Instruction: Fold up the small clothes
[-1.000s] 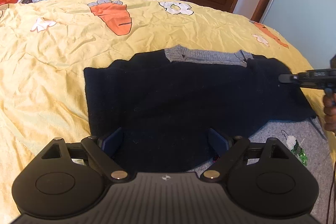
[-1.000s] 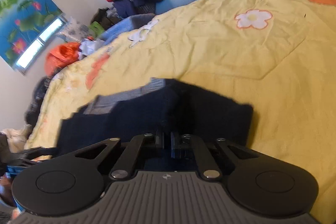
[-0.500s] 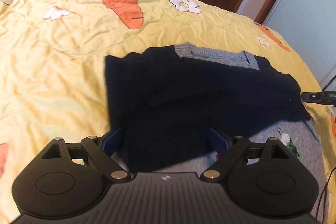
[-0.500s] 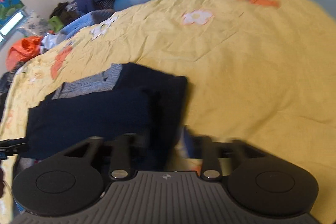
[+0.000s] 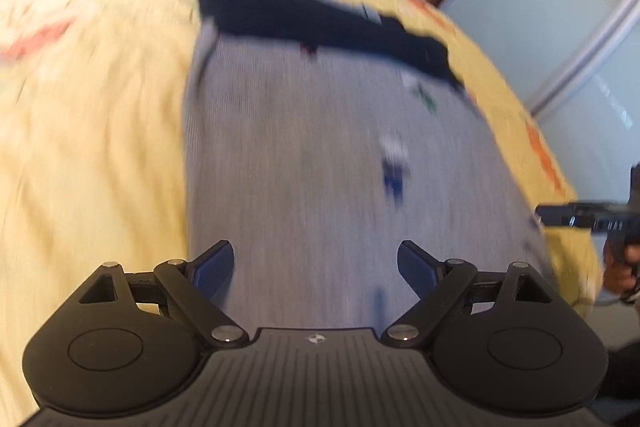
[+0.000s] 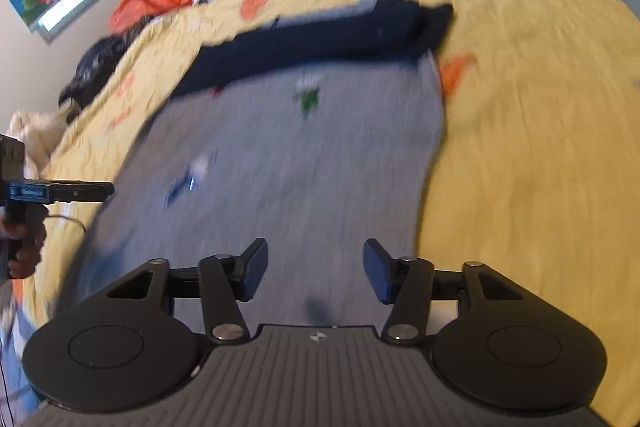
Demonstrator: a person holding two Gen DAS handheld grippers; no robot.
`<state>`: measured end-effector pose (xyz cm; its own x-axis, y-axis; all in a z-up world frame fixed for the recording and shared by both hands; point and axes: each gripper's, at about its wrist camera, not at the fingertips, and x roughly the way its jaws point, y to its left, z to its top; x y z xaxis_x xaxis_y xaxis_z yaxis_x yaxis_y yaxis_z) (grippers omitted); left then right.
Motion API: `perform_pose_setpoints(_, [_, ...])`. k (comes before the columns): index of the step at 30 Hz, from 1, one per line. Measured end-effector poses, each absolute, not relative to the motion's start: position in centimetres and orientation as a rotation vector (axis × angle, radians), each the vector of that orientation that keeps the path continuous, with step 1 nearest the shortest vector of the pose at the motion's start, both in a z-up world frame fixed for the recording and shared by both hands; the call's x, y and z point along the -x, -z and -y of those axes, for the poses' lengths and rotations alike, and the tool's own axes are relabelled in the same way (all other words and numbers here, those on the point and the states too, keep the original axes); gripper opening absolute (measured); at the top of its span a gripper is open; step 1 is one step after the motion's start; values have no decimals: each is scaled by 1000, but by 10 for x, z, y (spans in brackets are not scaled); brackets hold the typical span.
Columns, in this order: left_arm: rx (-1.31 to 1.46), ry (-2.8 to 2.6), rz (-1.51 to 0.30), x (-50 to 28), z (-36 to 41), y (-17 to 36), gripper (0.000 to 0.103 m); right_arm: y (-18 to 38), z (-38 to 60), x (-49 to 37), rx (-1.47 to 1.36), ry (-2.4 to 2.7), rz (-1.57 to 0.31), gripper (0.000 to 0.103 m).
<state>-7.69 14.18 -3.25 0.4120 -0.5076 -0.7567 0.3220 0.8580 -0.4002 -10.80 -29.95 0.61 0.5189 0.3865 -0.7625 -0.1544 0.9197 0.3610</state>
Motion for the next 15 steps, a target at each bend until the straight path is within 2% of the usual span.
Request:
perform_pose_setpoints(6, [239,442,-1017,149,-170,35,90,9,299,180,-269,-235,-940,62])
perform_pose_setpoints(8, [366,450,-1042,159,-186,39,90,17,303,195,-278,-210,-930,69])
perform_pose_setpoints(11, [503,457,-1049,171,-201,44,91,24,313,216,-358,-219,-890,69])
perform_pose_setpoints(15, [549,440,-1072,178,-204,46,91,26,309,225,-358,-226,-861,69])
